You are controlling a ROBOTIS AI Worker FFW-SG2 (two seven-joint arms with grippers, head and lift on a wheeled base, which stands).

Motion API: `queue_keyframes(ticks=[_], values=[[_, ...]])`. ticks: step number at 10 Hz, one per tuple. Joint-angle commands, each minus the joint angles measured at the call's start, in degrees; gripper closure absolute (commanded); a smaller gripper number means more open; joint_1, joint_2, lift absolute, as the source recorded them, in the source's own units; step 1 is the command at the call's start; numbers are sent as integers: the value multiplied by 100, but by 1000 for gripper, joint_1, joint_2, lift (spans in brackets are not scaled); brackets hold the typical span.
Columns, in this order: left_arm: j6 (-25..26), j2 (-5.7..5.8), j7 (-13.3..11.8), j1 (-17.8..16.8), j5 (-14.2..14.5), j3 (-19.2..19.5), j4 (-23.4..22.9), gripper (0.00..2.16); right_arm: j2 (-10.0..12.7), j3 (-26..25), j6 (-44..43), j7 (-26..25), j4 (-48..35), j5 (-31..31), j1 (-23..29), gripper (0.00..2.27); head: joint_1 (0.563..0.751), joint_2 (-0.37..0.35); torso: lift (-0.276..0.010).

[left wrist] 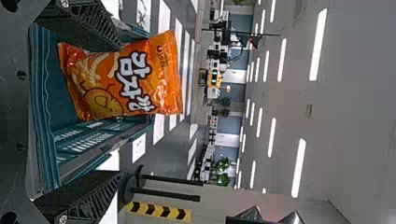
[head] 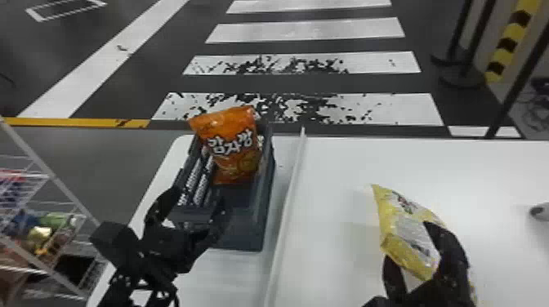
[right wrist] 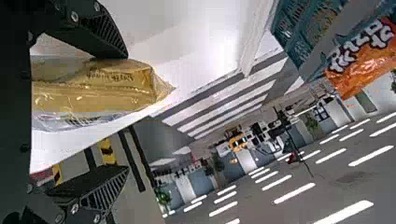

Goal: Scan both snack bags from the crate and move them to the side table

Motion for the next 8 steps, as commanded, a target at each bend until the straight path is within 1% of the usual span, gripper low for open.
queue_keyframes(ticks=[1,3,5,6,8], values=[[-2,8,-1,0,19,1,10,63,4,-85,33,266,-447,-621,90,43,695,167,-99],[-2,16,-1,0,45,1,10,63,22,-217,104,749,-824,-1289,117,43,695,184,-99],[-2,34,-28,0,54,1,10,63,57,-657,279,1866,-1088,-2450,134,43,695,209,-99],[-2,34,-28,0,62,1,10,63,101,-885,315,2226,-1132,-3021,134,43,695,223,-99],[-2,34,-28,0,62,1,10,66,215,-1333,315,2490,-1238,-3961,152,39,695,235,-99]])
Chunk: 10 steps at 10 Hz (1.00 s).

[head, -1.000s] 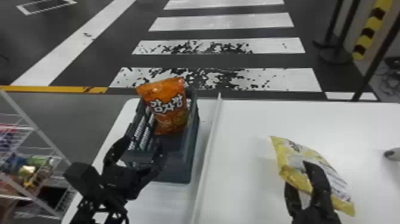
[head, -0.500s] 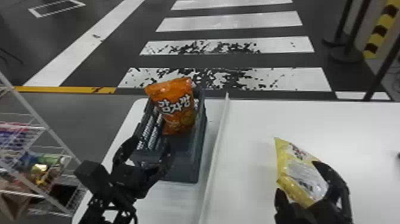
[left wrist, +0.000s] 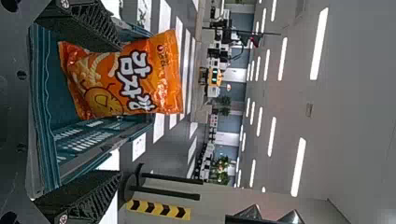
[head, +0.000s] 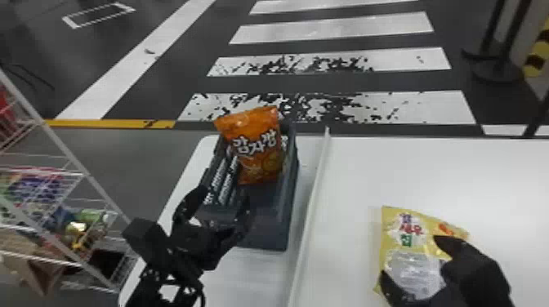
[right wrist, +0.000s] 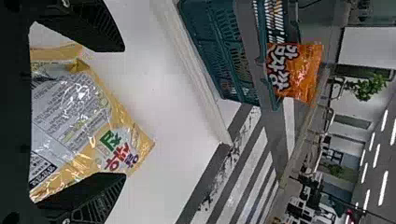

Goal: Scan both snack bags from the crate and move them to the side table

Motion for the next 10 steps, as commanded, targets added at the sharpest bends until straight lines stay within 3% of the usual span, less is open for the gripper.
queue_keyframes(ticks=[1,2,3,4,6,7,9,10], values=[[0,0,0,0,-8,-9,0,66,124,-346,2,125,-45,-628,6,60,695,233,-99],[0,0,0,0,1,-9,0,66,195,-505,-16,134,-45,-874,-2,124,695,230,-99],[0,0,0,0,1,-9,0,66,256,-619,37,151,-27,-1058,6,404,695,221,-99],[0,0,0,0,1,-9,0,66,300,-689,37,186,-1,-1129,6,761,695,217,-99],[0,-9,0,0,1,-9,9,66,344,-698,37,186,25,-1120,24,1690,695,207,-99],[0,-9,0,0,1,-9,17,66,353,-698,37,230,43,-1093,33,1929,695,207,-99],[0,-27,0,0,1,-9,61,66,397,-636,-16,538,148,-909,77,2179,695,215,-99],[0,-35,0,-9,-8,-9,70,66,414,-540,-16,626,254,-698,103,2189,695,224,-99]])
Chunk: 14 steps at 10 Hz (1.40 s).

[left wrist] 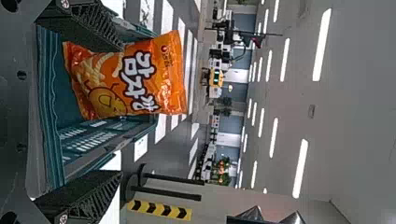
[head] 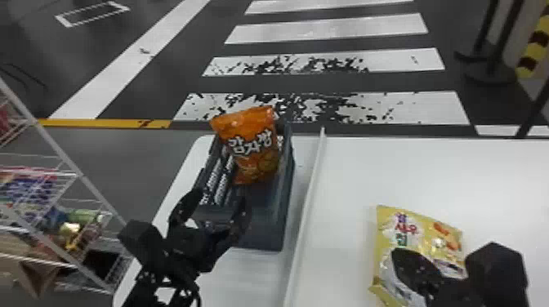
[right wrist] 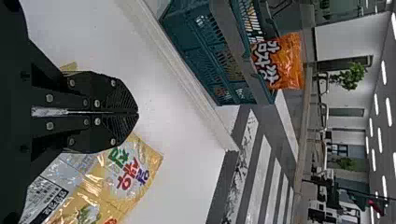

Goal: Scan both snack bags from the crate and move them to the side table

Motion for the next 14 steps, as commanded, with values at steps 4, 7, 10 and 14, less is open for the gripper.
queue_keyframes(ticks=[4,7,10,14], values=[[0,-14,-26,-8,36,0,28,70,24,198,-370,219,606,288,31,2189,695,259,-99],[0,-14,-35,-8,36,0,37,73,33,190,-405,281,1116,288,-250,2189,695,259,-99],[0,-14,-35,-17,36,0,46,73,33,198,-441,360,1292,288,-206,2189,695,256,-99],[0,-23,-35,-26,36,9,90,73,50,216,-669,571,1415,297,-65,2189,695,269,-99]])
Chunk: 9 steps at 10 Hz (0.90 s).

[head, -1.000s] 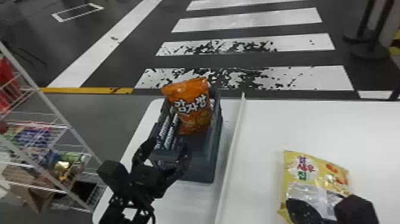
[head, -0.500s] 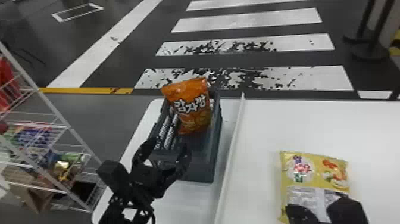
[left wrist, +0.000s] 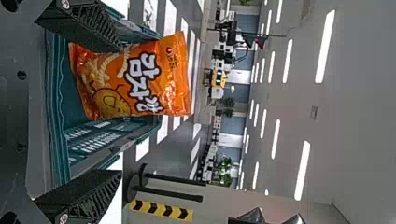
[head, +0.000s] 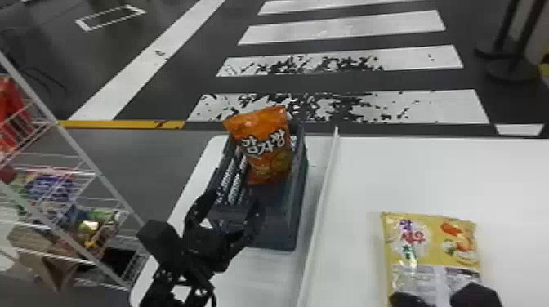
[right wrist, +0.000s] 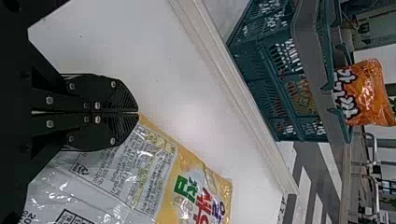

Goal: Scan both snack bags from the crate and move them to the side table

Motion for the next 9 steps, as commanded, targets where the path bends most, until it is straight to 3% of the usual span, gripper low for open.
queue_keyframes(ticks=[1,4,7,9], values=[[-18,0,-9,-3,0,1,12,73,5,3,-178,96,114,27,46,2189,695,278,-99],[-18,9,-9,-11,35,-7,39,73,5,3,-354,219,299,98,46,2189,695,295,-99],[-35,0,-18,-11,44,-16,30,73,14,-112,-55,219,-642,45,54,2189,695,289,-99],[-53,0,-18,-3,44,-7,4,73,155,-226,-38,211,-940,27,37,2189,695,280,-99]])
